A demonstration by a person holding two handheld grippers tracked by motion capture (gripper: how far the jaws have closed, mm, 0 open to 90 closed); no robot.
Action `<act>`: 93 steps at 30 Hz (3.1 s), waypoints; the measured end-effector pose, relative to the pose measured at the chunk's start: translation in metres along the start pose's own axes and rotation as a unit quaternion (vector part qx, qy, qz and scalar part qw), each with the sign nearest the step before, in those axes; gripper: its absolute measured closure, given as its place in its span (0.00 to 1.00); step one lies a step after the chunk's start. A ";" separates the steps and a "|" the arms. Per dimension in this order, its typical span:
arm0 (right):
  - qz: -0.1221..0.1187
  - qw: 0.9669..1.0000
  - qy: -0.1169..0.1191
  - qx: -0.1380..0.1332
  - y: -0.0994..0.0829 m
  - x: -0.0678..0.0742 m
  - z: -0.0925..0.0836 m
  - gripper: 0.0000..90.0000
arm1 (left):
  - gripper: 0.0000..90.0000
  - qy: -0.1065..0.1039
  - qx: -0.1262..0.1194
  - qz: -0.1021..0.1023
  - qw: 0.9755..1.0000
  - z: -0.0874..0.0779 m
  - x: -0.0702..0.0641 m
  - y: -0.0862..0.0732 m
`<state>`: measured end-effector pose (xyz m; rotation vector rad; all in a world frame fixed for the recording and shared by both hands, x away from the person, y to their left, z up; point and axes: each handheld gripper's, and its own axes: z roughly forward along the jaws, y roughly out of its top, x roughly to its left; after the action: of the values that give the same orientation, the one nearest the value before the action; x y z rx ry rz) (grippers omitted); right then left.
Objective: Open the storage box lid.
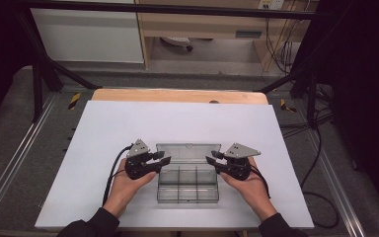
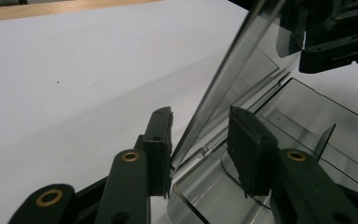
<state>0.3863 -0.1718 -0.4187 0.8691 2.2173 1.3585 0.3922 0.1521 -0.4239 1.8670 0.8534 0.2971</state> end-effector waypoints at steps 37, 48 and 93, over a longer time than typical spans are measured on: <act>0.026 1.000 -0.010 -0.004 0.003 -0.007 0.010 0.71 | 0.73 0.007 -0.013 -0.037 0.999 0.004 0.006 0.003; 0.028 1.000 -0.012 -0.005 0.003 -0.008 0.011 0.70 | 0.73 0.014 -0.011 -0.035 0.999 0.006 0.006 0.004; 0.049 0.999 -0.017 -0.007 0.000 -0.012 0.022 0.61 | 0.72 0.027 -0.005 -0.045 0.999 0.014 0.010 0.005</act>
<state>0.4082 -0.1656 -0.4285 1.0016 2.1616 1.3907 0.4093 0.1478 -0.4272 1.8132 0.9676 0.2972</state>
